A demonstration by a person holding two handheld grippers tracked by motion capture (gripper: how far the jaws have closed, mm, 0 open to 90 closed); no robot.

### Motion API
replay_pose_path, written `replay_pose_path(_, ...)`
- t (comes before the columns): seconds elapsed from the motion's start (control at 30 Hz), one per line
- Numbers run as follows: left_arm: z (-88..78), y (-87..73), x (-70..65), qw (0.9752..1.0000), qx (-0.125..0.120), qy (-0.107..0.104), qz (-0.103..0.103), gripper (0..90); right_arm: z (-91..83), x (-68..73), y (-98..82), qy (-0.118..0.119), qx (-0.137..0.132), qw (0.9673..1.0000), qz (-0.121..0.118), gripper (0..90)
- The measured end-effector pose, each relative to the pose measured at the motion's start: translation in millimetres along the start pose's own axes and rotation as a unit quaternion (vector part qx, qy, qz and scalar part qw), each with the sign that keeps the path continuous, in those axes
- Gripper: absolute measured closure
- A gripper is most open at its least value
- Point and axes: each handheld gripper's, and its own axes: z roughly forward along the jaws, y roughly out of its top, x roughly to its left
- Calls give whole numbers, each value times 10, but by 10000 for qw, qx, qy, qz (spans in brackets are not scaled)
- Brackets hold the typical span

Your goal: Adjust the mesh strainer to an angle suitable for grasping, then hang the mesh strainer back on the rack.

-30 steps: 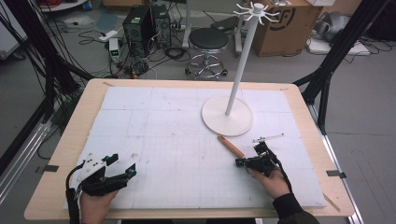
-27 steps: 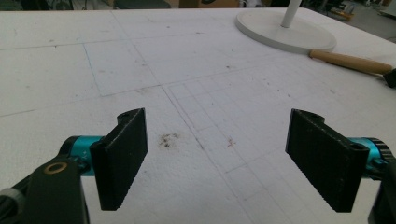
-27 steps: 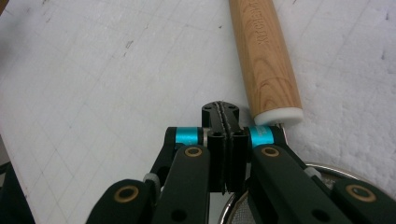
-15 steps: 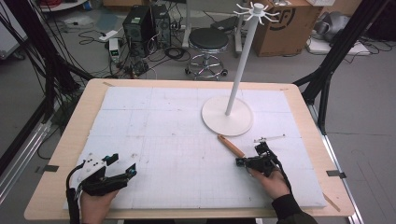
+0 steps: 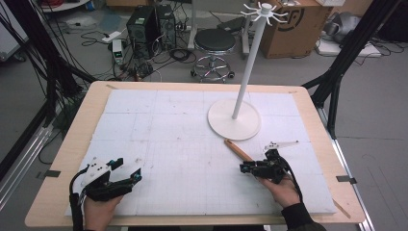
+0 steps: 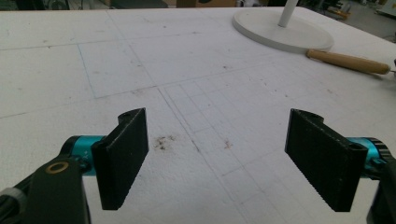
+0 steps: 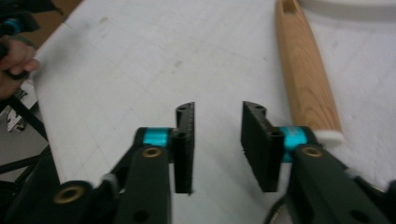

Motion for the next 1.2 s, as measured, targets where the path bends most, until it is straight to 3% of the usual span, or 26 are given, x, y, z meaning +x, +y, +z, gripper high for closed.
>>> replay_pose_path(0.1,9,0,-5,10000,29,-12,11,220,-18,18,9,52,-104,9999,-114,501)
replay_pose_path(0.27,8,1,0,10000,16,-2,-1,220,-45,51,18,-124,-269,9992,-254,380)
replay_pose_path(0.33,13,1,-2,10000,18,-15,0,220,-60,52,20,-118,-321,9991,-245,302)
replay_pose_path(0.53,34,0,-8,9999,86,-49,16,219,-145,32,25,-179,-632,9976,-208,200)
replay_pose_path(0.9,43,-1,-12,9999,90,-46,29,219,-287,-1,24,-333,-1093,9934,-92,162)
replay_pose_path(1.13,36,-1,-5,10000,79,-34,21,219,-305,-72,30,-380,-1102,9932,38,167)
replay_pose_path(1.2,39,0,-5,10000,86,-37,28,219,-285,-106,41,-421,-1067,9934,82,205)
